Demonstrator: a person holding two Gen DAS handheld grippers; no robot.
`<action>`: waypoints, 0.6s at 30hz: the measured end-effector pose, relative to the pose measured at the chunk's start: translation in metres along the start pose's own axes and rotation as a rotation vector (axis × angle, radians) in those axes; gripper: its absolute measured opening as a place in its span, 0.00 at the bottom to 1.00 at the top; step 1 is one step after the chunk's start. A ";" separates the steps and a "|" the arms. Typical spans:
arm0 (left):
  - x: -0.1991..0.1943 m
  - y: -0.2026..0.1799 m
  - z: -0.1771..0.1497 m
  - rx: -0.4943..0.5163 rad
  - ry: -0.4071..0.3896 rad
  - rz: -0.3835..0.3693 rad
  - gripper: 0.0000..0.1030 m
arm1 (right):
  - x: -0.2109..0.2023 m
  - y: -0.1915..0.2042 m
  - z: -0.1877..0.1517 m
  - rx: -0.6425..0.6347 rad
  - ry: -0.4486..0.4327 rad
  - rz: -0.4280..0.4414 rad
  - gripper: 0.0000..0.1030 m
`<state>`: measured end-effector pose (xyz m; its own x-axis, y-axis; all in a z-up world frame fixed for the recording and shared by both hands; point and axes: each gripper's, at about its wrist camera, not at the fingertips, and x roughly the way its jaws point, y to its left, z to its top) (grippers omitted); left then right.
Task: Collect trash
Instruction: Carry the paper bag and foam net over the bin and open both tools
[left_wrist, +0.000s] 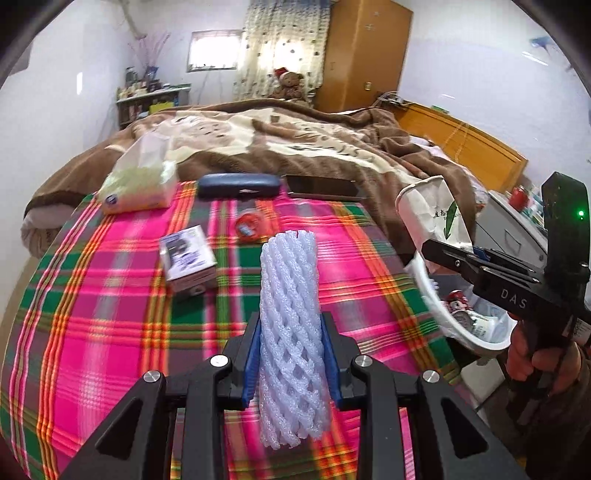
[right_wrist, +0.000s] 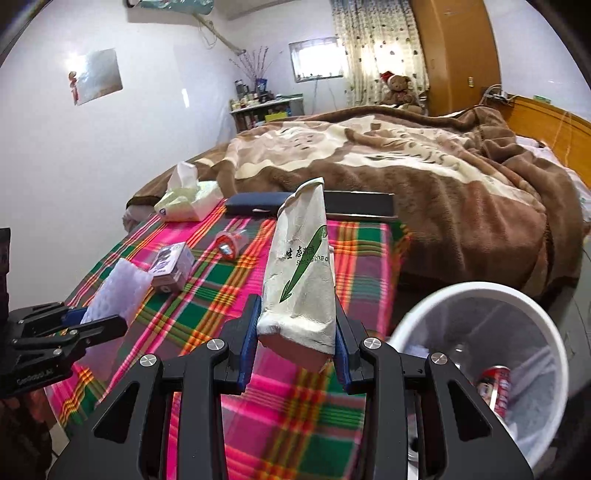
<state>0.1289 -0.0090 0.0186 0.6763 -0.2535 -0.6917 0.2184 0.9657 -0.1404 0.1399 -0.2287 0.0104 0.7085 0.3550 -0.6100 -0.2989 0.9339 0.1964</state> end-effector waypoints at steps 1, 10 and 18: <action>0.001 -0.004 0.001 0.006 0.000 -0.006 0.29 | -0.004 -0.004 -0.001 0.005 -0.005 -0.008 0.35; 0.010 -0.066 0.015 0.105 -0.007 -0.076 0.29 | -0.033 -0.041 -0.012 0.068 -0.031 -0.080 0.35; 0.024 -0.116 0.023 0.179 0.004 -0.138 0.29 | -0.049 -0.072 -0.022 0.138 -0.027 -0.157 0.35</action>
<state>0.1354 -0.1286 0.0346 0.6287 -0.3815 -0.6777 0.4299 0.8966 -0.1060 0.1128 -0.3140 0.0094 0.7572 0.2035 -0.6207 -0.0940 0.9743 0.2047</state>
